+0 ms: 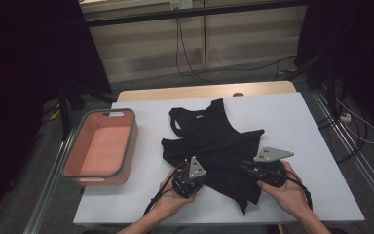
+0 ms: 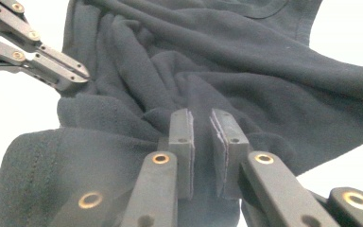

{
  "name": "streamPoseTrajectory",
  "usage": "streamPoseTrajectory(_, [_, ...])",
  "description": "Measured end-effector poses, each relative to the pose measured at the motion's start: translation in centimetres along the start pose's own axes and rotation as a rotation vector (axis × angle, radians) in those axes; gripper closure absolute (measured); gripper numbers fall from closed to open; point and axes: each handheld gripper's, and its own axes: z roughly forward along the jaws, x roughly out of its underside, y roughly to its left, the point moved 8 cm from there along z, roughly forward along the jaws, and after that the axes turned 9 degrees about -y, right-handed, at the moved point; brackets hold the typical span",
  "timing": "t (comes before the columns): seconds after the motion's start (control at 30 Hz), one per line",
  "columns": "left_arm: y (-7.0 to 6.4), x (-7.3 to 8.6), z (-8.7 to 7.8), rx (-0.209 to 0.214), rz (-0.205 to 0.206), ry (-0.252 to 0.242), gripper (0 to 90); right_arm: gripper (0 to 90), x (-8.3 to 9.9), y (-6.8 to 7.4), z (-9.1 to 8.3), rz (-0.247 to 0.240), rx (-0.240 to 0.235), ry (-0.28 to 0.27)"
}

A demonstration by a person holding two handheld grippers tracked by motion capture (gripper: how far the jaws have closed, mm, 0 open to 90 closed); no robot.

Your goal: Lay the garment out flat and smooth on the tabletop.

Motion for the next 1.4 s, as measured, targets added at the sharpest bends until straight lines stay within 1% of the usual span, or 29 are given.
streamPoseTrajectory(0.07, [0.5,0.1,-0.2,0.016,-0.036,0.016,89.8,79.7,0.0,-0.2,-0.1,0.003,0.004,-0.003])
streamPoseTrajectory(0.1, [0.6,0.1,-0.3,0.017,-0.042,0.021,89.9,79.6,0.0,-0.4,-0.2,0.008,0.008,-0.005])
streamPoseTrajectory(0.17, [1.1,0.3,-0.6,0.008,-0.054,0.027,90.0,79.1,0.1,-0.6,-0.2,0.013,0.011,-0.008])
streamPoseTrajectory(0.2, [1.3,0.3,-0.7,0.010,-0.062,0.027,90.0,79.0,0.0,-0.7,-0.3,0.016,0.012,-0.013])
streamPoseTrajectory(0.23, [1.7,0.3,-0.9,-0.002,-0.071,0.029,90.0,78.8,0.0,-0.8,-0.3,0.017,0.013,-0.014])
streamPoseTrajectory(0.27, [1.9,0.2,-1.0,-0.004,-0.074,0.029,90.0,78.8,0.0,-0.9,-0.2,0.015,0.015,-0.017])
streamPoseTrajectory(0.3, [2.4,0.2,-1.2,-0.020,-0.076,0.024,90.0,78.4,0.0,-1.0,-0.2,0.012,0.015,-0.019])
streamPoseTrajectory(0.33, [2.6,0.1,-1.4,-0.026,-0.078,0.021,90.0,78.0,0.0,-1.1,-0.2,0.007,0.020,-0.024])
streamPoseTrajectory(0.43, [4.1,0.0,-2.4,-0.055,-0.108,0.008,90.0,78.3,0.1,-1.3,0.0,0.007,0.023,-0.028])
streamPoseTrajectory(0.5, [5.1,0.0,-3.0,-0.073,-0.125,-0.002,90.0,78.2,0.1,-1.4,0.1,0.018,0.022,-0.030])
streamPoseTrajectory(0.53, [5.7,0.1,-3.4,-0.093,-0.123,-0.005,90.0,78.2,0.1,-1.5,0.1,0.018,0.023,-0.031])
streamPoseTrajectory(0.57, [6.1,0.1,-3.6,-0.104,-0.120,-0.006,90.0,78.0,0.1,-1.5,0.2,0.019,0.022,-0.032])
streamPoseTrajectory(0.67, [7.8,0.2,-4.3,-0.135,-0.155,-0.024,90.0,77.1,0.1,-1.6,0.4,0.009,0.021,-0.034])
streamPoseTrajectory(0.77, [8.9,0.2,-4.5,-0.150,-0.176,-0.028,90.0,76.7,0.1,-1.8,0.7,0.003,0.031,-0.039])
streamPoseTrajectory(0.83, [9.6,-0.1,-4.5,-0.167,-0.191,-0.037,90.0,75.6,0.0,-2.1,0.9,0.007,0.037,-0.044])
streamPoseTrajectory(0.9, [10.2,-0.4,-4.4,-0.185,-0.200,-0.048,90.0,74.3,-0.1,-2.5,1.2,0.002,0.053,-0.047])
streamPoseTrajectory(0.97, [10.9,-0.5,-4.2,-0.214,-0.215,-0.055,90.0,68.6,-0.4,-2.8,1.5,0.011,0.074,-0.053])
streamPoseTrajectory(1.0, [11.1,-0.4,-4.0,-0.217,-0.222,-0.054,90.0,69.0,-0.4,-2.8,1.7,0.012,0.074,-0.049])
streamPoseTrajectory(1.07, [11.0,0.0,-3.5,-0.204,-0.233,-0.043,89.8,67.0,-0.3,-2.4,1.8,0.005,0.059,-0.041])
streamPoseTrajectory(1.1, [10.8,0.1,-3.3,-0.189,-0.229,-0.040,89.2,63.8,-0.2,-2.1,1.9,0.003,0.047,-0.028])
streamPoseTrajectory(1.13, [10.7,0.1,-3.2,-0.189,-0.225,-0.044,88.0,59.7,-0.2,-1.9,1.8,0.007,0.043,-0.017])
streamPoseTrajectory(1.17, [10.5,-0.1,-3.2,-0.205,-0.218,-0.052,84.3,56.9,-0.3,-1.7,1.8,0.011,0.039,-0.018])
streamPoseTrajectory(1.2, [10.3,-0.3,-3.3,-0.199,-0.218,-0.062,74.8,56.3,-0.4,-1.5,1.6,0.015,0.032,-0.021])
streamPoseTrajectory(1.23, [10.0,-0.5,-3.6,-0.191,-0.202,-0.076,70.6,56.2,-0.6,-1.2,1.4,0.013,0.031,-0.028])
streamPoseTrajectory(1.27, [9.7,-0.6,-3.8,-0.189,-0.197,-0.087,70.3,55.2,-0.8,-1.0,1.1,0.011,0.029,-0.040])
streamPoseTrajectory(1.3, [9.4,-0.6,-4.0,-0.191,-0.190,-0.091,68.5,56.4,-0.9,-0.6,0.8,0.010,0.021,-0.047])
streamPoseTrajectory(1.33, [8.8,-0.7,-4.3,-0.177,-0.175,-0.093,67.1,60.1,-1.0,-0.2,0.5,0.008,0.009,-0.049])
streamPoseTrajectory(1.37, [8.2,-0.7,-4.5,-0.167,-0.169,-0.098,67.8,63.5,-1.0,0.4,0.1,0.004,-0.012,-0.053])
streamPoseTrajectory(1.4, [7.8,-0.7,-4.6,-0.160,-0.154,-0.103,69.7,70.1,-0.9,1.0,-0.1,0.004,-0.030,-0.047])
